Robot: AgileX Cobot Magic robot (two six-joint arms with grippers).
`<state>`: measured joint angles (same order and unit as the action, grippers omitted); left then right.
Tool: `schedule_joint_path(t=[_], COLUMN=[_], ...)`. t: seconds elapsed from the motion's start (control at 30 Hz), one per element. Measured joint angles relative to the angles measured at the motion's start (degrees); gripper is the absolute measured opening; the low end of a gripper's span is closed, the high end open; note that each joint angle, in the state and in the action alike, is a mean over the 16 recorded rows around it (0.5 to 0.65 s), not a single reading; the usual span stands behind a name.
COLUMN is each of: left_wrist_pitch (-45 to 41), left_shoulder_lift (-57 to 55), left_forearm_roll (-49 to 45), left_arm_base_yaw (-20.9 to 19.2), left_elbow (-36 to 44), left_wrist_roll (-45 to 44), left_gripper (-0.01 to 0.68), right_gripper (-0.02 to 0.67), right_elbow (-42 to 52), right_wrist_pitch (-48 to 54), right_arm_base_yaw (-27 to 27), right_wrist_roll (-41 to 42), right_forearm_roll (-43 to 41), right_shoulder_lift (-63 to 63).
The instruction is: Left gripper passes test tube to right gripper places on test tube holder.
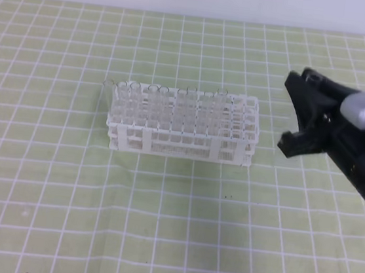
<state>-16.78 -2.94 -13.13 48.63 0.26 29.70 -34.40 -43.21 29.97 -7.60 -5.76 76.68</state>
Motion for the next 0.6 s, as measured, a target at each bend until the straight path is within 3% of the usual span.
schedule_joint_path(t=[0.6], left_wrist_pitch=[0.1], left_shoulder_lift=[-0.1], left_forearm_roll=[-0.1], left_arm_base_yaw=[0.0], left_elbow=[0.3], left_wrist_roll=[0.0], left_gripper=[-0.002], right_gripper=[0.094], right_elbow=[-19.8], right_wrist_pitch=[-0.5], right_arm_base_yaw=[0.0], right_wrist_roll=[3.8], right_forearm_roll=[0.0], right_shoulder_lift=[20.4])
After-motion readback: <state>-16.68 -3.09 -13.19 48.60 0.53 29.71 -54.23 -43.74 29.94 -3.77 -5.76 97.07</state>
